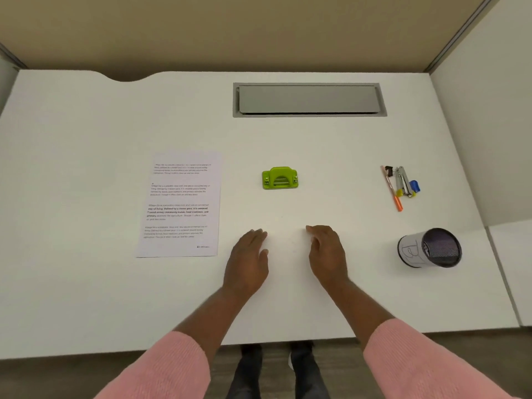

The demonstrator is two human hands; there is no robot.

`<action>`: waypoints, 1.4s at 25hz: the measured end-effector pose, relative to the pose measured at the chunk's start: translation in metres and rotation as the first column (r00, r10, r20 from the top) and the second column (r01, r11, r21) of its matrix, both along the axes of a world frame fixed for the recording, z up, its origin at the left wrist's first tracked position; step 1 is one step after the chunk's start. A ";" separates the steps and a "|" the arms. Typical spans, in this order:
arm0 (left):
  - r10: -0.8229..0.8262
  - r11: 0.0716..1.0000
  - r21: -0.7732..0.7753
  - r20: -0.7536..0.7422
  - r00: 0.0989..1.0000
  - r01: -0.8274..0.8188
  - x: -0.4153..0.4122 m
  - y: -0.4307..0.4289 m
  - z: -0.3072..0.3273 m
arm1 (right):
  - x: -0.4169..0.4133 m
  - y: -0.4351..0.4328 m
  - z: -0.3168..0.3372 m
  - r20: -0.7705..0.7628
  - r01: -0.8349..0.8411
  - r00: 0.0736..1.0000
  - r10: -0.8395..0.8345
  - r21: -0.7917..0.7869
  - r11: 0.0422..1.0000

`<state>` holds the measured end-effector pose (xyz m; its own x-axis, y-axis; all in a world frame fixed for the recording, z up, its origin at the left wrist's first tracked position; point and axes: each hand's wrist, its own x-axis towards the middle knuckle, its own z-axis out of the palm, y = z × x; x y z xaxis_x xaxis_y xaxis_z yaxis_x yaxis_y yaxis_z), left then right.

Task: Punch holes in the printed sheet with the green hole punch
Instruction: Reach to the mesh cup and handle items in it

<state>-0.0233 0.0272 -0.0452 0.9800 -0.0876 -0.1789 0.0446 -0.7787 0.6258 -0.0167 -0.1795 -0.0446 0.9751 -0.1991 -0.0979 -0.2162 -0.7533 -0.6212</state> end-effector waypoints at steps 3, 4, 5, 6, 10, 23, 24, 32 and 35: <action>-0.078 0.994 0.075 -0.017 0.997 0.079 -0.006 -0.009 -0.007 | -0.001 -0.005 -0.005 -0.096 -0.153 0.985 0.144 -0.090 0.984; -0.123 0.986 0.115 -0.016 0.992 0.124 -0.004 -0.010 -0.009 | 0.004 -0.003 -0.004 -0.122 -0.195 0.976 0.182 -0.099 0.976; -0.178 0.971 0.162 -0.013 0.984 0.177 0.002 -0.011 -0.010 | 0.011 -0.001 -0.004 -0.136 -0.238 0.966 0.222 -0.115 0.964; -0.231 0.952 0.204 -0.014 0.973 0.229 0.010 -0.013 -0.011 | 0.020 0.002 -0.005 -0.135 -0.286 0.954 0.268 -0.141 0.948; -0.331 0.899 0.287 -0.052 0.942 0.331 0.047 -0.023 -0.012 | 0.055 0.017 -0.006 -0.126 -0.471 0.882 0.454 -0.250 0.846; -0.345 0.926 0.173 0.023 0.938 0.336 -0.018 -0.039 -0.016 | -0.028 -0.029 -0.007 -0.087 -0.410 0.911 0.403 -0.102 0.906; -0.324 0.934 0.170 0.025 0.946 0.315 -0.017 -0.040 -0.015 | -0.027 -0.030 -0.007 -0.111 -0.361 0.930 0.350 -0.092 0.928; -0.129 0.973 0.202 0.057 0.990 0.116 -0.015 -0.048 -0.016 | -0.031 -0.006 -0.006 -0.070 -0.519 0.853 0.517 -0.226 0.825; -0.140 0.971 0.203 0.034 0.990 0.130 -0.016 -0.049 -0.017 | -0.030 -0.009 0.000 -0.177 -0.581 0.814 0.554 -0.238 0.778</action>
